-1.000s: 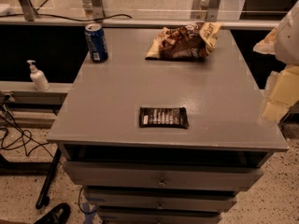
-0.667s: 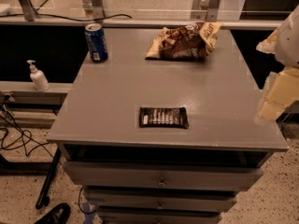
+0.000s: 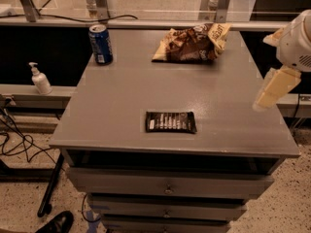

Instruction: Move brown chip bag near rxbar chocolate

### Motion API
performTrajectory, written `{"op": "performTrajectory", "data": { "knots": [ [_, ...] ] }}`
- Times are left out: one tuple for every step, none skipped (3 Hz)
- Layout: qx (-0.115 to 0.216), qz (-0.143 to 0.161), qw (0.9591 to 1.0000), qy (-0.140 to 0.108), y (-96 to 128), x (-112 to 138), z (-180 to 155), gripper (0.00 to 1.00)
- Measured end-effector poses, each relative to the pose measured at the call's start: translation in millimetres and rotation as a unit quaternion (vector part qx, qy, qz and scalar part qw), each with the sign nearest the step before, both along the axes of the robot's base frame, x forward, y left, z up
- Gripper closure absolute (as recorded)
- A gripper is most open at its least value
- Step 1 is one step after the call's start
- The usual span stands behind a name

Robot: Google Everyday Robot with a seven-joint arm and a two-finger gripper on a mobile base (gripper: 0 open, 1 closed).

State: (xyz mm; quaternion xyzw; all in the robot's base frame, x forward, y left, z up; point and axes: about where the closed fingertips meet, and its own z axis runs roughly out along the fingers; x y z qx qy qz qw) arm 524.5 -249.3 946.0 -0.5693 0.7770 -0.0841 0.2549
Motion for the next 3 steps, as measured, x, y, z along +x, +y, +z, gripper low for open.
{"op": "performTrajectory", "data": {
  "knots": [
    [0.001,0.025,0.9987,-0.044,-12.6,65.1,-5.5,0.0],
    [0.01,0.048,0.9958,-0.077,-14.0,133.5,-6.2,0.0],
    [0.041,0.051,0.9923,-0.105,-5.0,188.1,-6.8,0.0]
  ]
}}
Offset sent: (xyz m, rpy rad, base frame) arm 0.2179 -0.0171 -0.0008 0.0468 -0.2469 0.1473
